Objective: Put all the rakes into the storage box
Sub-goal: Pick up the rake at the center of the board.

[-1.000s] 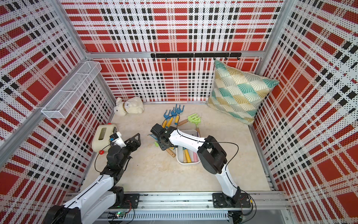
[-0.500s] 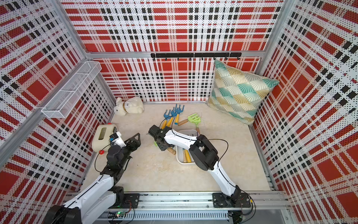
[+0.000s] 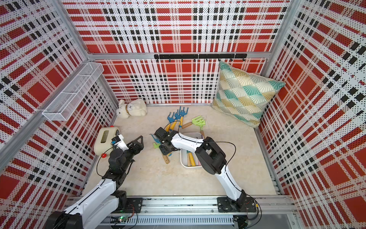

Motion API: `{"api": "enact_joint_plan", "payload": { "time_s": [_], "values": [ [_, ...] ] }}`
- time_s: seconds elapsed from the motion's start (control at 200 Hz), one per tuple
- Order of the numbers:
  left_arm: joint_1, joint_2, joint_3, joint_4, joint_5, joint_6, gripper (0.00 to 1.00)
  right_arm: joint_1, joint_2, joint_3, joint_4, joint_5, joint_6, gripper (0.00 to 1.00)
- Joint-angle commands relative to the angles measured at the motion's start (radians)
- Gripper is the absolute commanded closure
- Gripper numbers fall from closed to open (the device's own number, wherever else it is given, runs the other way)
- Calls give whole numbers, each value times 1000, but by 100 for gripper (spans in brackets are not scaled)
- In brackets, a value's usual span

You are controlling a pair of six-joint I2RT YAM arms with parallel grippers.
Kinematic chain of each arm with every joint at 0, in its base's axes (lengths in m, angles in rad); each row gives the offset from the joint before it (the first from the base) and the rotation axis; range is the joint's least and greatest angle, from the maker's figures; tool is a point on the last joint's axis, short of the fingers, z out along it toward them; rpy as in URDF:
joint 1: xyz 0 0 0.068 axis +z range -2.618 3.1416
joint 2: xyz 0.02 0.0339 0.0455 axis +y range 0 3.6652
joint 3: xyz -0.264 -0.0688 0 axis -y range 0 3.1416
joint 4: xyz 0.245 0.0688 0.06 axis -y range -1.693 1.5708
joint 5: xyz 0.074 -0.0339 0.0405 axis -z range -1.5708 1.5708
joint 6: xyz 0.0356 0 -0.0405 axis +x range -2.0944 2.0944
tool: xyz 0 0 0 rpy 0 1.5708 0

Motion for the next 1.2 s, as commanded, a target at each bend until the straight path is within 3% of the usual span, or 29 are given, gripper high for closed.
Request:
{"api": "enact_joint_plan", "payload": {
  "time_s": [0.0,0.13,0.456,0.621,0.852,1.197],
  "values": [
    [6,-14,-13,19,10,5,12,-19,-29,-4,22,-27,41,65],
    [7,-17,-13,19,9,5,12,-35,36,44,-45,94,62,64],
    [5,-14,-12,19,11,4,12,-24,99,63,-59,109,73,59],
    [5,-21,-13,19,12,5,12,-12,55,71,-38,130,80,78],
    [4,-48,-21,19,10,8,12,-5,-94,-14,123,30,99,96],
    [1,-52,-21,19,10,10,12,-13,-358,-226,235,16,164,100]
  ]
}}
